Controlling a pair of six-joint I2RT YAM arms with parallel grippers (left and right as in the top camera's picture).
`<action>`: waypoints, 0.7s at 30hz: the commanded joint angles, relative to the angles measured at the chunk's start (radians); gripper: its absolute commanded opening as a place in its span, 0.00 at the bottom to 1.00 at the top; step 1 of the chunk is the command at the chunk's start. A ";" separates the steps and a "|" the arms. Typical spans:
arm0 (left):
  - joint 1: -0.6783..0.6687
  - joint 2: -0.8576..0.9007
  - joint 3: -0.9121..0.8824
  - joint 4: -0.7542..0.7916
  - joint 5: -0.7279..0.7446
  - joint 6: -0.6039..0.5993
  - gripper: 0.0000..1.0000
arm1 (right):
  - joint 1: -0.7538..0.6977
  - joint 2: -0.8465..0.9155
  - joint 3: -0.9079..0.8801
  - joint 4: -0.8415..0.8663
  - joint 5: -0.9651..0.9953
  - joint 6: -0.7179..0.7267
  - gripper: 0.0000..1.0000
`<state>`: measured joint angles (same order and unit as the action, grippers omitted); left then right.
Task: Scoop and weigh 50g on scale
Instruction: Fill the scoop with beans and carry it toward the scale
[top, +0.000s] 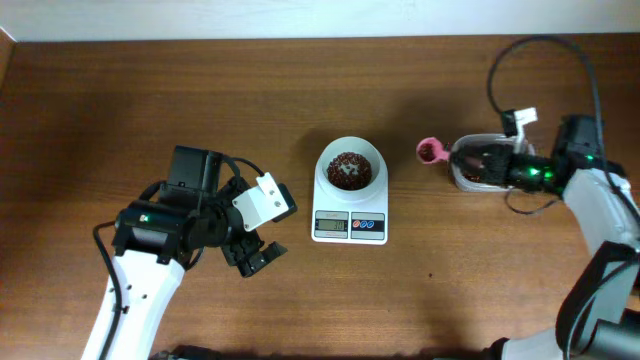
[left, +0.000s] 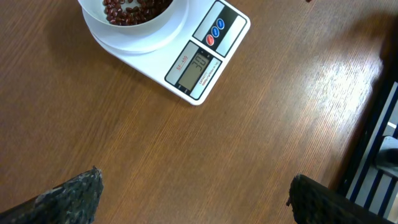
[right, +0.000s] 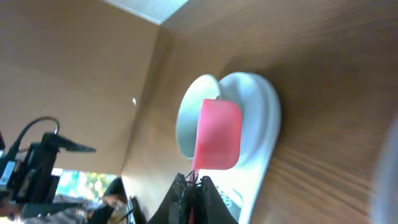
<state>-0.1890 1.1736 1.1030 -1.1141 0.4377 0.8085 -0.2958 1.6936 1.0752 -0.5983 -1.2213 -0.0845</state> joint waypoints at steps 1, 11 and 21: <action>0.004 -0.002 -0.004 -0.001 0.011 0.016 0.99 | 0.087 0.006 0.003 0.004 -0.028 -0.007 0.04; 0.004 -0.002 -0.004 -0.001 0.011 0.016 0.99 | 0.329 0.006 0.003 0.197 0.199 -0.030 0.04; 0.004 -0.002 -0.004 -0.001 0.011 0.016 0.99 | 0.502 -0.013 0.004 0.262 0.455 -0.279 0.04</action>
<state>-0.1890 1.1736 1.1030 -1.1141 0.4377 0.8085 0.1799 1.6936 1.0752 -0.3611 -0.8547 -0.3256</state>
